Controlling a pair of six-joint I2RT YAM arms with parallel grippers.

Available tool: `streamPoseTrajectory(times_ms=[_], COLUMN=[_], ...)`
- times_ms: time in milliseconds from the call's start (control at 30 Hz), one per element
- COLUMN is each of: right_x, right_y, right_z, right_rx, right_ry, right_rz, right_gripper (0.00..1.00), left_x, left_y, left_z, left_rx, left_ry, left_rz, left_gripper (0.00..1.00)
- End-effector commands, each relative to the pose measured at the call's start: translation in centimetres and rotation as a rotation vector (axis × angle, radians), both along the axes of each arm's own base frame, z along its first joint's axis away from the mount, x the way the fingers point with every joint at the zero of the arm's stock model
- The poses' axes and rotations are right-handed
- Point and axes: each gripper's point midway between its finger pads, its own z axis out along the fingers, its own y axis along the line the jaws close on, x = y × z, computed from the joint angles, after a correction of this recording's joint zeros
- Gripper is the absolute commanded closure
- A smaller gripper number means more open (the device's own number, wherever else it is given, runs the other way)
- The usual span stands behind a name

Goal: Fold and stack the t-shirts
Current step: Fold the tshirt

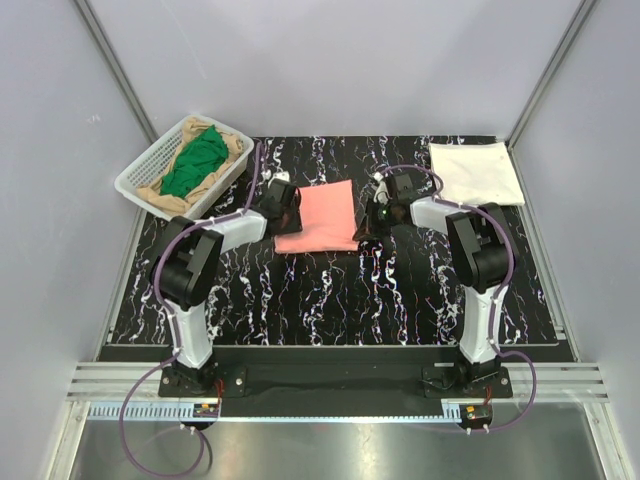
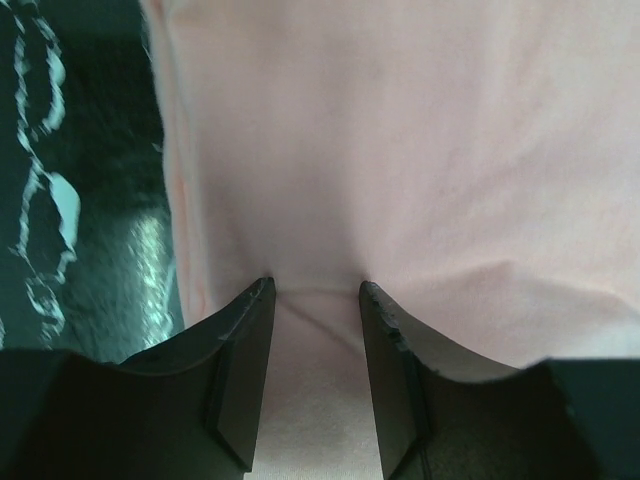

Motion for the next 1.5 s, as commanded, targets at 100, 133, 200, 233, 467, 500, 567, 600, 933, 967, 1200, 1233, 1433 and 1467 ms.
streamPoseTrajectory(times_ms=[100, 133, 200, 233, 467, 500, 567, 600, 933, 967, 1200, 1233, 1433, 1467], right_x=[-1.2, -1.4, -1.8, -1.9, -0.7, 0.3, 1.4, 2.8, 8.3, 8.7, 10.2, 10.4, 11.4, 11.8], right_y=[-1.1, -1.2, -0.9, -1.2, -2.0, -1.6, -1.4, -1.0, -0.3, -0.5, -0.5, -0.4, 0.1, 0.2], right_z=[2.8, 3.0, 3.6, 3.7, 6.9, 7.7, 8.3, 8.6, 7.4, 7.0, 5.1, 5.0, 4.2, 4.0], right_rx=[-0.021, -0.02, -0.003, -0.013, -0.044, -0.034, -0.01, -0.004, 0.027, 0.018, 0.028, 0.033, 0.062, 0.073], right_ry=[-0.048, -0.043, -0.039, -0.032, -0.072, -0.095, -0.096, -0.116, -0.188, -0.192, -0.18, -0.183, -0.191, -0.197], right_rz=[-0.026, -0.027, -0.007, -0.015, -0.064, -0.056, -0.045, -0.035, 0.13, 0.131, 0.142, 0.147, 0.163, 0.166], right_gripper=[1.0, 1.0, 0.88, 0.77, 0.5, 0.46, 0.41, 0.4, 0.44, 0.44, 0.48, 0.48, 0.48, 0.46], left_x=[-1.8, -2.0, -2.4, -2.3, 1.4, 1.8, 2.6, 3.0, 5.1, 5.3, 7.3, 7.8, 9.3, 9.6], left_y=[-0.5, -0.4, 0.0, 0.3, -1.3, -1.4, -1.9, -1.7, 1.2, 1.8, 3.2, 3.1, 2.5, 2.6], left_z=[3.1, 3.5, 4.9, 5.5, 12.2, 12.3, 12.1, 12.0, 8.2, 7.4, 5.8, 6.1, 4.7, 4.6], left_rx=[-0.015, -0.003, 0.004, 0.013, 0.009, -0.001, -0.012, -0.011, 0.041, 0.064, 0.089, 0.079, 0.023, 0.01], left_ry=[-0.041, -0.047, -0.057, -0.07, -0.197, -0.189, -0.179, -0.177, -0.082, -0.065, -0.048, -0.058, -0.039, -0.038], left_rz=[0.035, 0.047, 0.063, 0.078, -0.039, -0.049, -0.068, -0.073, -0.155, -0.159, -0.159, -0.163, -0.212, -0.213], left_gripper=[0.56, 0.56, 0.56, 0.55, 0.52, 0.53, 0.53, 0.53, 0.47, 0.47, 0.46, 0.46, 0.49, 0.5])
